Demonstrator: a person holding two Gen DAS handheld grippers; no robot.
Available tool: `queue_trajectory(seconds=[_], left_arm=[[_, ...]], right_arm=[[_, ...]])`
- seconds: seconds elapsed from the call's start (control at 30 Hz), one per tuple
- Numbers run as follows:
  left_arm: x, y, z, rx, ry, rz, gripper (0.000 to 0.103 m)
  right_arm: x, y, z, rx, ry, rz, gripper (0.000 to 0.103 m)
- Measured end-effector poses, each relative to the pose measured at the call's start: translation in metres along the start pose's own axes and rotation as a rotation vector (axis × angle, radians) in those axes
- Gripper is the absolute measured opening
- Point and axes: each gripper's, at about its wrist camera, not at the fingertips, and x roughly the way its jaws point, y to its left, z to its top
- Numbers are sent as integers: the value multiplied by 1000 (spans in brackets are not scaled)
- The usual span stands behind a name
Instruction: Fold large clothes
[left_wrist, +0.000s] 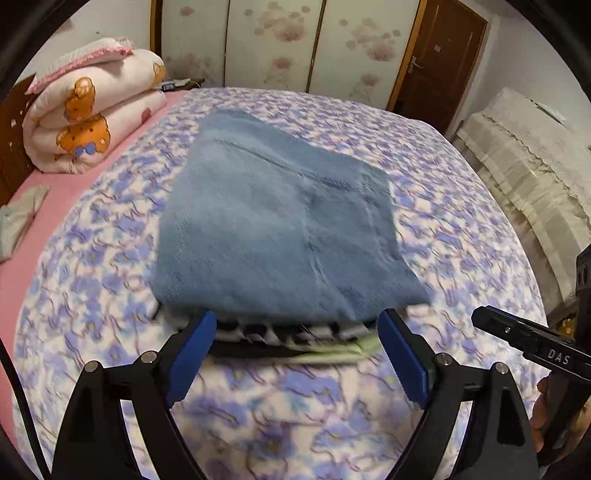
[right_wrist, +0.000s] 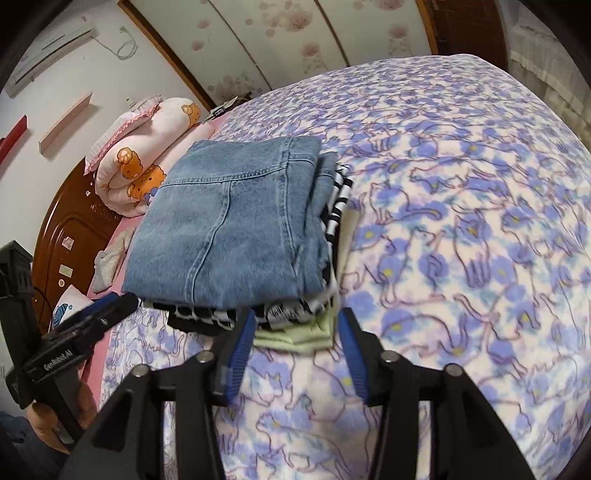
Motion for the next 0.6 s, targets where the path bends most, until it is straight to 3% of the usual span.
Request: queue_trajectory(seconds=[0.2,0.33,0.6], left_arm=[[-26,-28,-54,15,-48,21,88],[-55,-44,-95,-3,-66,37,102],[-113,-81,-164,4,-48,17,102]], right_arm=[[-29,-18,-44,9,-12,-72,54],[-56,-28,-84,19,9,-127,55],[-128,-38,-155,36,22,-160,56]])
